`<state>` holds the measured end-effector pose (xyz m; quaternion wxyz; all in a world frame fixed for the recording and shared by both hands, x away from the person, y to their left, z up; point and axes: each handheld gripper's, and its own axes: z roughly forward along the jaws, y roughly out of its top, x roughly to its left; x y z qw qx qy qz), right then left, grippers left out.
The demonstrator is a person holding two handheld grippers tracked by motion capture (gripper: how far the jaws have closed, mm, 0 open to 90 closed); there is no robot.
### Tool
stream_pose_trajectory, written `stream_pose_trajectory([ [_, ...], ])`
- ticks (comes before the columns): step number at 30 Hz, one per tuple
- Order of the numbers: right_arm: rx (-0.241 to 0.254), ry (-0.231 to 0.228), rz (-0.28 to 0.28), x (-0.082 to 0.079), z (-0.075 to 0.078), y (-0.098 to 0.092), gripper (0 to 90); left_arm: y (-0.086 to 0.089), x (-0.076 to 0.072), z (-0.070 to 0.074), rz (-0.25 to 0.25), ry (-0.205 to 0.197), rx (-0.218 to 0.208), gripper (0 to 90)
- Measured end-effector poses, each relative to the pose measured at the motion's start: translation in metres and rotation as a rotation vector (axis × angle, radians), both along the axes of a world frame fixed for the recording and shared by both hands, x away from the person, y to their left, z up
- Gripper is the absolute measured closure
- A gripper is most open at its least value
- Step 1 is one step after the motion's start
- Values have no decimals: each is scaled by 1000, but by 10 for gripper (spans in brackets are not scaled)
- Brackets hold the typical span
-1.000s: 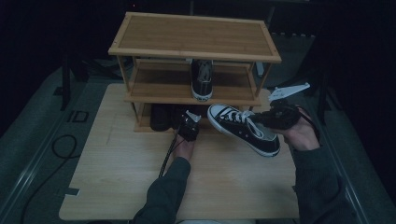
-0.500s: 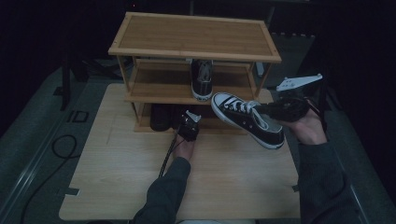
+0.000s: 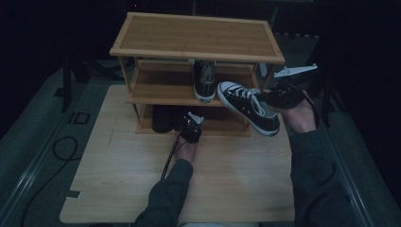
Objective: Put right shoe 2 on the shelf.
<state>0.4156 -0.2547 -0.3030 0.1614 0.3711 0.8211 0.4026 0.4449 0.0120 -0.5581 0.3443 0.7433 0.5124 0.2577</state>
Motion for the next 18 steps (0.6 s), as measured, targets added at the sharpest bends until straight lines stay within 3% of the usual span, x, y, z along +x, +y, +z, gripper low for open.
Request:
stream_pose_trajectory([
  [6,24,-16,-77,14,-3,7,884,0,0,0,2,-4,-1,900],
  [18,101,-36,-151,30,-15,26,884,0,0,0,0,0,0,900],
])
